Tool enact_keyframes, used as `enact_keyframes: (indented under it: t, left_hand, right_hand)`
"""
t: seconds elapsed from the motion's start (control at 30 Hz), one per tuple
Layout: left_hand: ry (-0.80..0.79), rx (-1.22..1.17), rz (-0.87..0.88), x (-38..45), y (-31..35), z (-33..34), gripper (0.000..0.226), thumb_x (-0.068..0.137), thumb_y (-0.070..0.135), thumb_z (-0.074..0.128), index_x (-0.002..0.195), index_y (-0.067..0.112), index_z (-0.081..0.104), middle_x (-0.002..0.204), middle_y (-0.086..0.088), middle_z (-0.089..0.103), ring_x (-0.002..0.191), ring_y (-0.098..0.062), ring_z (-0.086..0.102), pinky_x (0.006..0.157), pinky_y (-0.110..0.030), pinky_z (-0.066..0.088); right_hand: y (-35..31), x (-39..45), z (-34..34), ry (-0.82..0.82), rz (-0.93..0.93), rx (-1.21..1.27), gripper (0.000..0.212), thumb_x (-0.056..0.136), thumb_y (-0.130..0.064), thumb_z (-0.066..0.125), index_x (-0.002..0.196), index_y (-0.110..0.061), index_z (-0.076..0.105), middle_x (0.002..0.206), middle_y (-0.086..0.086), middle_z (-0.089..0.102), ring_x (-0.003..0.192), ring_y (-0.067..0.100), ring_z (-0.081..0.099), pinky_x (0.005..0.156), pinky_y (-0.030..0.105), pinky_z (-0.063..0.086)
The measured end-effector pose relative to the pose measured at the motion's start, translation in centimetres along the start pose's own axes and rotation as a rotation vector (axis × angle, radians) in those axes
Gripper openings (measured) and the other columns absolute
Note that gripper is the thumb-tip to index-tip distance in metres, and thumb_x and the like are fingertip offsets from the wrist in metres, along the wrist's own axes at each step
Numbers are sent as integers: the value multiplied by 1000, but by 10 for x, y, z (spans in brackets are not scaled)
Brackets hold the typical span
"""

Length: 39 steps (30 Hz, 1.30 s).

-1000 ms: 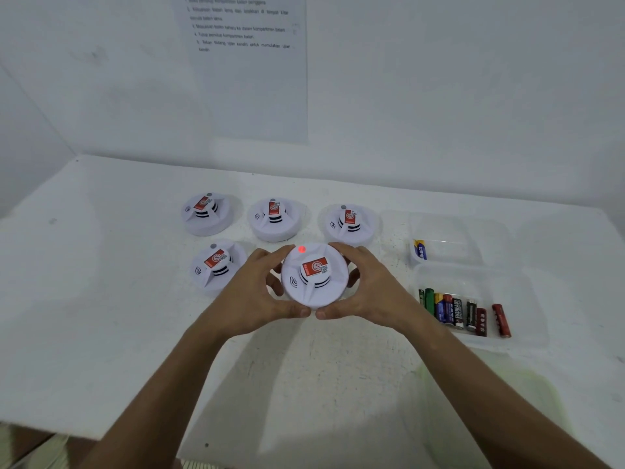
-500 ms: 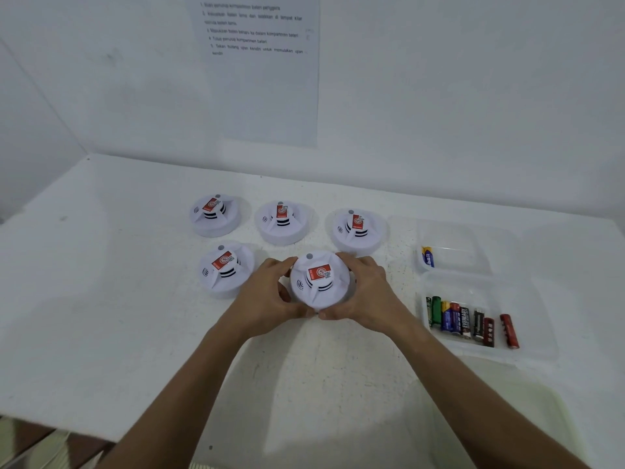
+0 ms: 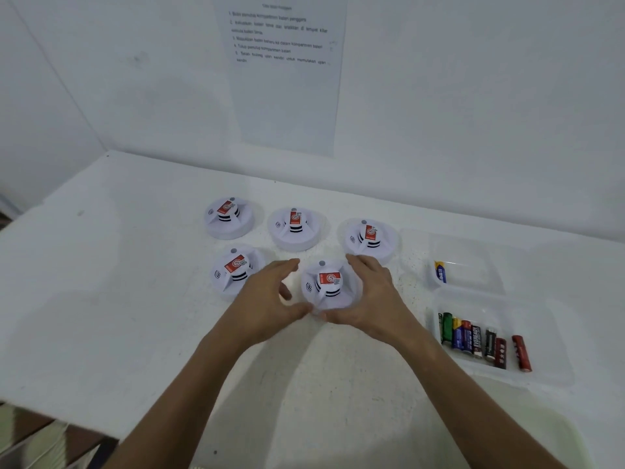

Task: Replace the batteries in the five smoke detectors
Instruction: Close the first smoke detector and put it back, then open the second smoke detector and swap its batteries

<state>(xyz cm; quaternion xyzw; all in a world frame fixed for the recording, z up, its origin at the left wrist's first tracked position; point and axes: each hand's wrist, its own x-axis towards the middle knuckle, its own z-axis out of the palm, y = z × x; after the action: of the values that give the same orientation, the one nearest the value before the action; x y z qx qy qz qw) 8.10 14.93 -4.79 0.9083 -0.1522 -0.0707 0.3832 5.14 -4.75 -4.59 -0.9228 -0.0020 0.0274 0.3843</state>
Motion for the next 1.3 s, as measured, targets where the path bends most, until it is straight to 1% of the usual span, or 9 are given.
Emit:
enact_keyframes:
  t: [0.17, 0.3, 0.4, 0.53, 0.7, 0.87, 0.97, 1.07, 1.3]
  left_hand:
    - [123, 33, -23, -2, -13, -54, 77, 72, 40, 81, 139, 21, 47, 136, 12, 49, 116, -6, 51, 92, -16, 35]
    - [40, 131, -50, -5, -30, -85, 74, 58, 55, 74, 120, 21, 55, 117, 14, 53, 109, -10, 50, 80, -6, 35]
    - [-24, 174, -100, -3, -54, -91, 88, 46, 65, 70, 120, 20, 56, 118, 6, 57, 110, -14, 54, 90, -24, 47]
    - [-82, 164, -166, -1, -74, -88, 79, 43, 53, 85, 112, 29, 56, 110, 10, 56, 103, -10, 53, 88, -30, 49]
    - [-29, 131, -159, 2, -69, -82, 75, 50, 43, 88, 115, 18, 60, 113, 1, 58, 104, -14, 53, 92, -35, 48]
    - [37, -38, -119, -5, -55, -79, 88, 53, 31, 94, 130, 27, 50, 124, 17, 54, 108, 0, 54, 92, -24, 47]
    - [36, -80, 4, -9, -29, -77, 90, 52, 50, 87, 132, 34, 49, 122, 26, 55, 108, 5, 54, 89, -19, 48]
    - [33, -165, 100, -13, 2, -74, 83, 61, 47, 86, 133, 41, 46, 118, 30, 59, 110, 4, 56, 86, -14, 48]
    - [-74, -270, 173, -14, 54, -56, 62, 72, 50, 76, 128, 46, 51, 121, 22, 60, 110, -1, 59, 87, -24, 51]
  right_hand:
    - [-44, 22, -2, -166, -68, 88, 104, 65, -37, 91, 151, -22, 34, 151, -8, 41, 135, 10, 41, 113, 33, 37]
    - [-73, 52, 21, -280, -124, 74, 103, 68, -31, 90, 152, -19, 32, 153, -2, 41, 138, 16, 41, 112, 30, 37]
    - [-85, 67, 39, -373, -160, 25, 90, 69, -23, 90, 144, -14, 42, 140, -3, 51, 128, 13, 47, 106, 27, 40]
    - [-79, 80, 59, -357, -186, -80, 63, 51, -30, 97, 96, -29, 54, 96, -12, 59, 91, 11, 56, 77, 22, 46]
    - [-58, 95, 78, -377, -199, -82, 98, 34, -57, 83, 118, -13, 58, 112, 4, 65, 106, 26, 60, 95, 49, 51]
    - [-69, 74, 43, -396, -239, -78, 114, 60, -34, 91, 153, -27, 26, 134, 4, 47, 124, 19, 44, 101, 35, 45]
    - [-59, 61, 18, -403, -282, -44, 114, 66, -27, 89, 154, -39, 16, 136, -2, 42, 120, 14, 43, 94, 25, 41]
    - [-51, 42, -15, -361, -250, 62, 107, 67, -18, 87, 146, -47, 22, 131, -7, 46, 115, 14, 52, 92, 31, 52]
    - [-25, -5, -74, -268, -201, 460, 96, 57, 2, 84, 136, -28, 38, 129, -10, 51, 122, 12, 55, 86, 30, 56]
